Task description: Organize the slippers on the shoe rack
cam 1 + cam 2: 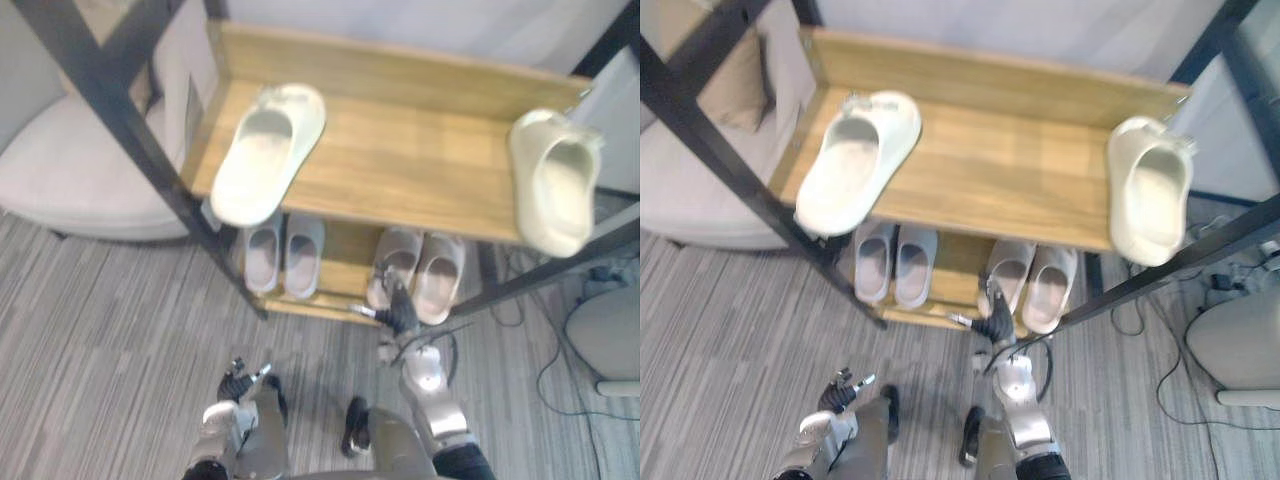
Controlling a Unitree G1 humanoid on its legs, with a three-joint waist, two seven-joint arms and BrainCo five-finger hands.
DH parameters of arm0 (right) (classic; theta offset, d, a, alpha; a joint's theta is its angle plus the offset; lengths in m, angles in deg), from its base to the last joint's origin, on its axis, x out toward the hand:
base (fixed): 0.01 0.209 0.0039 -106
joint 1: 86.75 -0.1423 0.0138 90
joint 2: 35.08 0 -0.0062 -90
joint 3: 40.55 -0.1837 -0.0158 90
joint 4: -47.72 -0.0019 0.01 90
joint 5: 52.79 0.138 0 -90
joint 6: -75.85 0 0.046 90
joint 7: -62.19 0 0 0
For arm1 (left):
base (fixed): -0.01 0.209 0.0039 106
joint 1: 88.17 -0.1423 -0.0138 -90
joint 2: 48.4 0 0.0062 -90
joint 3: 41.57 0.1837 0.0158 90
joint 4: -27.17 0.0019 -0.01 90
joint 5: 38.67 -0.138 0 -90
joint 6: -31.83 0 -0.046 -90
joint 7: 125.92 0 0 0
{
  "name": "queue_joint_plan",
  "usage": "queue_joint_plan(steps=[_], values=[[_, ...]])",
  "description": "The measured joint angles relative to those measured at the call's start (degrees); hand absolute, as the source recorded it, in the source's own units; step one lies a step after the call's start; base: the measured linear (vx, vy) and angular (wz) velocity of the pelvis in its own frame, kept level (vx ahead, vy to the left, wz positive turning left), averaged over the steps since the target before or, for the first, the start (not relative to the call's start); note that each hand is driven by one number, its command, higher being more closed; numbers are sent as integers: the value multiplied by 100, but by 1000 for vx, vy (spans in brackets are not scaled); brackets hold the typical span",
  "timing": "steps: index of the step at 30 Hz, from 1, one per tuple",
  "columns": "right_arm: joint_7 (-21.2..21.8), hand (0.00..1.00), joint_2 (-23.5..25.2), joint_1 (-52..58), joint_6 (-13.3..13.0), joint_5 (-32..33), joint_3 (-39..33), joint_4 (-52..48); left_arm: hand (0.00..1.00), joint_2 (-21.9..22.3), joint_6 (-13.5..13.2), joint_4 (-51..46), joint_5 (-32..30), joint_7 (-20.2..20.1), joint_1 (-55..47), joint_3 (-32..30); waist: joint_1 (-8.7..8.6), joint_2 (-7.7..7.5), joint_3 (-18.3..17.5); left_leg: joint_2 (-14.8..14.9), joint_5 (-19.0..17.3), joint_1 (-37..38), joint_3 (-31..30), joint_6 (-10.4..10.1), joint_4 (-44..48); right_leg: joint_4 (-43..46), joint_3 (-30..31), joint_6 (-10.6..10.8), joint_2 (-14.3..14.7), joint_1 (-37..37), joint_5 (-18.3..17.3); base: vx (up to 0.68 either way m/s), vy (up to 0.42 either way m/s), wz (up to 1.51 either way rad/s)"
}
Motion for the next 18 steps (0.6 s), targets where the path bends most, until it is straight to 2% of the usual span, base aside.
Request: queue_joint_plan(steps=[5,7,8,10,13,15,18], values=[[154,0,-19,194,96,-119,-564,1802,0,-21,-2,0,-169,-5,-214,285,-152,44,-161,-244,456,843,105,48,-1138,-884,-4,105,-28,703,349,97,24,-1],[147,0,-51,219,103,-149,-695,2224,0,-42,-5,2,-206,3,-262,392,-155,88,-227,-275,565,1015,126,51,-1390,-935,10,105,-27,768,370,-7,-5,-7],[115,0,-96,182,102,-86,-955,2773,0,-125,-14,1,-340,26,-291,653,-162,170,-309,-296,834,1409,128,43,-1917,-986,27,84,10,886,391,-70,-7,-7],[107,0,-130,126,71,-75,-1049,2959,0,-172,-23,-76,-395,34,-292,922,-173,193,-345,-322,987,1561,117,50,-2169,-986,26,77,26,898,392,-74,6,-2],[98,0,-138,87,59,-33,-1066,3103,0,-231,-27,-671,-474,35,-452,1340,-162,191,-347,-352,1019,1617,60,77,-2175,-1025,0,82,13,1005,399,-75,15,9],[98,0,-133,54,60,-25,-1139,3172,0,-259,-58,-1489,-472,4,-636,1634,-162,196,-365,-403,1032,1668,-50,99,-2203,-1067,-98,120,-31,1131,378,-68,25,26],[99,0,-129,45,62,25,-1257,3231,0,-329,-299,-2878,-65,-205,-883,2017,-155,215,-363,-467,1021,1667,-231,102,-2205,-1078,-254,157,-111,1244,346,-46,23,34]])
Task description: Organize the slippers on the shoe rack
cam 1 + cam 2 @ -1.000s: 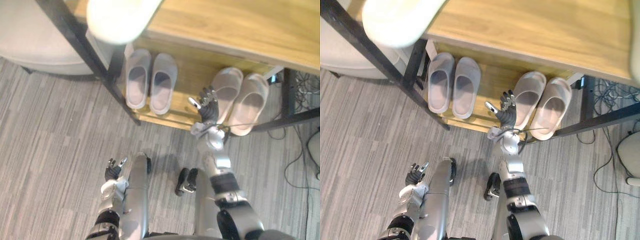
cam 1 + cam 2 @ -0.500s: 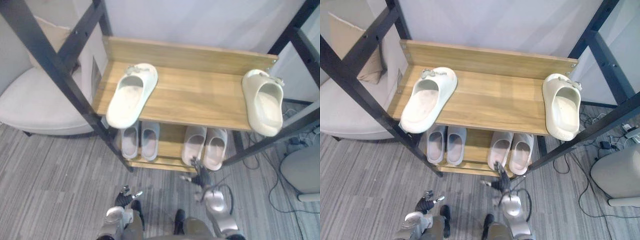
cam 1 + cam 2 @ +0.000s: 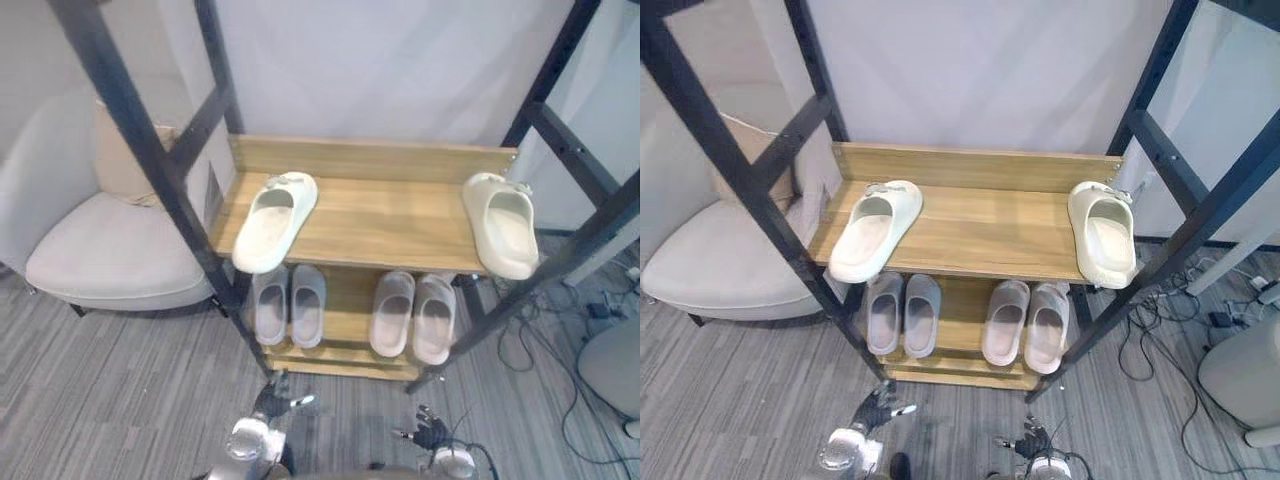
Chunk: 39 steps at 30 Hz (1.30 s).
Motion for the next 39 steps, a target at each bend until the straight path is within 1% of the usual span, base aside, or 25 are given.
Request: queue_joint_plan(steps=[2,5,7,9,15,18,21,26,31,33,35,38,39], values=[[-1,0,-4,-54,-2,0,-10,100,0,-39,-122,-700,298,-151,-165,116,0,21,-12,-53,-2,-3,-80,7,-1,-1,-39,19,-42,38,-12,-25,27,21],[1,0,-23,-119,12,-15,-1,216,0,-131,-133,-1383,656,-325,-260,351,11,63,-38,-108,-15,-7,-147,28,-1,-32,-51,31,-68,89,-20,4,16,14],[-1,0,-22,-120,14,-18,5,216,0,-148,-133,-1756,874,-426,-294,457,11,72,-44,-131,-19,-7,-210,37,-1,-110,-92,35,-68,156,-17,28,-2,16],[-1,0,-36,-138,29,-84,58,236,0,-141,-143,-2206,1158,-535,-291,693,14,71,-45,-149,-16,-2,-292,54,0,-143,-186,40,-74,228,-22,46,-23,22],[-4,0,-83,-210,47,-121,300,304,0,-118,-184,-3023,1476,-641,-75,1197,13,74,-53,-161,0,24,-298,77,4,-166,-227,33,-45,292,-5,52,-30,2],[-23,0,-120,-267,67,-123,499,369,0,-117,-235,-3312,1535,-523,269,1303,9,70,-50,-161,-7,159,-259,67,0,-205,-208,7,-40,432,-16,20,-35,-6],[-29,0,-110,-282,66,-123,561,370,0,-94,-349,-3483,1594,-354,618,1331,4,82,-57,-135,-27,205,-241,51,-2,-195,-172,-16,-22,447,-30,-25,-23,-7],[-36,0,-110,-344,67,-121,667,371,0,-62,-377,-3527,1468,77,1152,1257,-28,73,-53,-67,-57,269,-150,23,-3,-199,-37,-86,37,440,-21,-49,-15,-13],[-30,0,-113,-351,71,-119,666,370,0,-62,-378,-3521,1169,420,1820,842,-49,58,-58,-58,-65,304,-89,22,-4,-209,13,-100,38,432,-24,-37,-2,-7],[-9,0,-113,-353,100,-119,662,370,0,-73,-395,-3451,1023,574,2197,517,-63,39,-69,-60,-70,302,-89,16,-4,-216,23,-99,38,433,-23,0,0,0],[22,0,-112,-358,126,-118,658,370,0,-110,-405,-3215,863,741,2537,169,-71,11,-87,-60,-82,296,-83,0,-4,-254,21,-99,42,439,-15,0,0,0],[39,0,-114,-361,139,-118,638,370,0,-190,-399,-2989,732,784,2801,-118,-77,-12,-98,-61,-99,269,-75,0,-3,-331,14,-74,52,443,22,10,-4,0],[70,0,-113,-363,164,-118,606,370,0,-255,-393,-2850,634,870,2963,-238,-85,-23,-107,-65,-107,246,-75,-4,-2,-368,6,-61,57,448,61,41,-13,2]])
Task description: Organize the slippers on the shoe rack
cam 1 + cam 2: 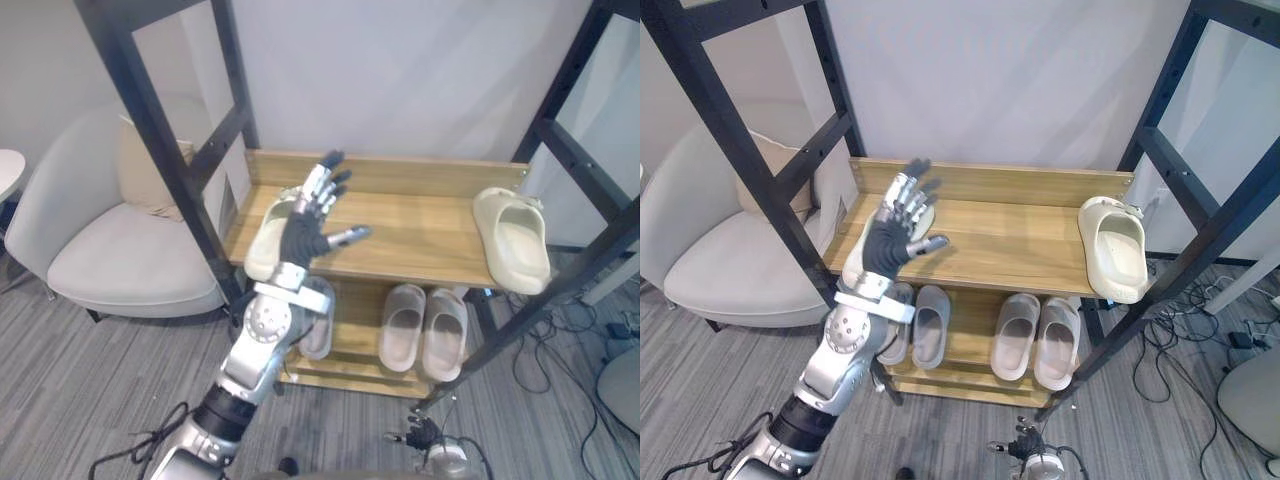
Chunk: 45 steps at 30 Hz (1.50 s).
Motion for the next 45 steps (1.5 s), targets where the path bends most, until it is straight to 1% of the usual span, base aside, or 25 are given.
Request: queue_joint_plan(steps=[2,3,7,11,13,14,15,17,19,24,26,28,30,32,35,36,41,45], values=[[61,0,1,-2,19,5,-55,0,0,-119,11,151,-83,28,203,-148,-4,-10,-4,-3,-3,-33,1,-2,1,-40,-7,0,5,-3,35,43,-15,1],[87,0,3,-2,35,5,-122,0,0,-190,27,315,-172,107,341,-282,-12,-15,-3,-8,-3,-34,3,-2,2,-50,-9,0,3,3,35,32,-15,-1],[176,0,-14,-5,77,11,-172,-9,0,-565,70,626,-279,119,524,-630,-36,-25,-4,-10,-3,-34,94,-2,2,-148,4,-23,6,22,67,2,-9,-5],[183,0,-16,-5,83,16,-189,-10,0,-800,95,880,-393,119,526,-763,-40,-34,2,-8,-7,-33,116,-6,0,-153,23,-25,6,12,69,-21,-2,-2],[185,0,-17,-4,86,16,-207,-10,0,-928,158,1031,-454,118,527,-850,-40,-38,4,-3,-30,-35,118,5,0,-151,38,-23,10,1,71,-41,5,-4],[186,0,-16,1,87,17,-238,-10,0,-1049,211,1157,-509,121,527,-962,-40,-54,14,-3,-46,-36,118,8,0,-153,69,-16,9,-13,76,-36,8,-5],[186,0,-16,2,87,18,-244,-10,0,-1075,228,1179,-512,124,527,-996,-40,-61,19,-4,-49,-36,118,6,0,-155,75,-16,8,-16,77,-39,10,-6],[188,0,-10,2,88,19,-245,-13,0,-1224,292,1244,-584,122,527,-1137,-36,-133,62,-11,-59,-43,117,-2,0,-171,82,-18,3,-17,75,0,0,0],[190,0,-10,9,89,18,-268,-13,0,-1267,321,1270,-620,123,526,-1215,-22,-172,84,-19,-67,-60,114,-3,0,-205,79,-16,1,-16,76,0,0,0],[249,0,-5,14,123,19,-371,-13,0,-1279,345,1284,-704,112,526,-1318,-15,-167,87,-28,-97,-65,103,-9,1,-224,55,-2,-1,-5,83,4,-4,1],[287,0,-7,6,129,19,-387,-13,0,-1280,363,1284,-843,108,526,-1317,0,-157,90,-25,-96,-70,93,-9,3,-230,33,-7,5,1,80,15,-25,4],[303,0,-7,5,128,19,-393,-20,0,-1282,463,1289,-1054,101,526,-1312,3,-132,94,-22,-95,-71,66,-9,4,-232,9,-10,11,12,77,-5,-22,4],[307,0,-7,3,128,19,-392,-23,0,-1309,502,1312,-1212,93,526,-1306,3,-124,98,-22,-95,-71,57,-9,2,-229,7,-11,12,13,77,0,0,0],[314,0,-6,3,127,19,-392,-29,0,-1379,574,1407,-1596,83,532,-1285,-22,-118,96,-23,-94,-67,51,-8,0,-213,12,-12,12,10,77,-53,-1,-1],[335,0,-18,13,125,50,-395,-37,0,-1387,594,1573,-1881,57,615,-1254,-26,-115,98,-20,-93,-65,48,-7,0,-204,21,-16,12,5,74,-18,0,0],[346,0,-22,15,125,50,-395,-38,0,-1408,657,1626,-2032,34,654,-1210,-26,-113,98,-17,-93,-63,45,-7,-1,-196,28,-33,14,1,64,0,0,0],[396,0,-29,58,125,51,-395,-38,0,-1442,707,1714,-2335,-33,694,-1172,-26,-102,104,-10,-93,-62,59,-9,-1,-188,63,-55,18,-13,50,0,0,0],[416,0,-35,81,123,65,-398,-43,0,-1442,727,1815,-2457,-77,770,-1106,-20,-91,108,-1,-94,-62,60,-9,0,-190,78,-56,26,-14,49,0,0,0]])
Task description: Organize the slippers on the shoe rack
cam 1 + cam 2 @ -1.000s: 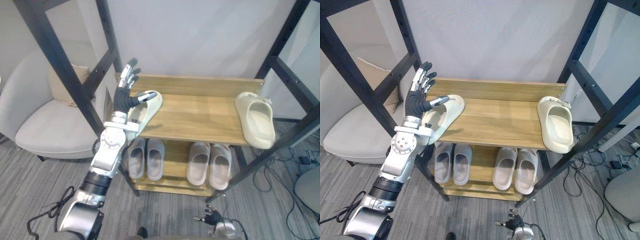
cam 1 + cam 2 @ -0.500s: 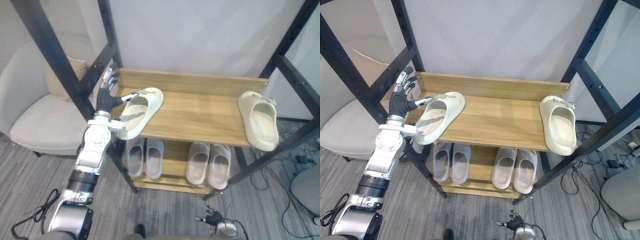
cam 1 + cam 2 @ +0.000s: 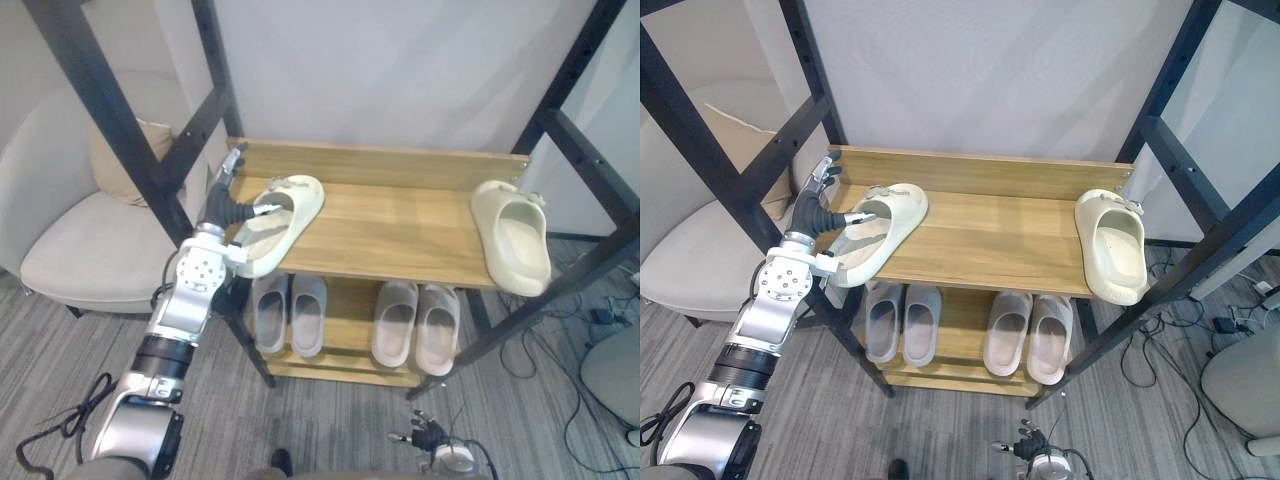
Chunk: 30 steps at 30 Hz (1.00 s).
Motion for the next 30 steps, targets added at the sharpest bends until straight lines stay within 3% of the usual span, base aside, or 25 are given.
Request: queue_joint_plan(steps=[7,24,25,30], values=[[120,0,13,38,-8,208,5,-14,0,-65,196,517,-246,-100,372,168,73,27,14,97,8,-38,48,-55,0,64,70,-52,76,-116,-32,-6,-2,-3],[174,0,44,193,-67,496,2,-262,0,-337,545,1411,-505,-374,1040,316,53,136,3,331,108,-322,89,-194,1,193,228,-151,278,-533,26,-39,-14,-4],[175,0,45,194,-68,497,3,-263,100,-339,568,1471,-560,-376,1090,371,53,162,-10,331,115,-356,87,-201,1,204,232,-151,279,-568,26,0,0,0],[178,0,72,195,-71,510,2,-274,100,-379,600,1588,-629,-468,1125,389,35,238,-35,329,136,-386,108,-203,2,272,311,-149,278,-656,27,-14,7,-4]])
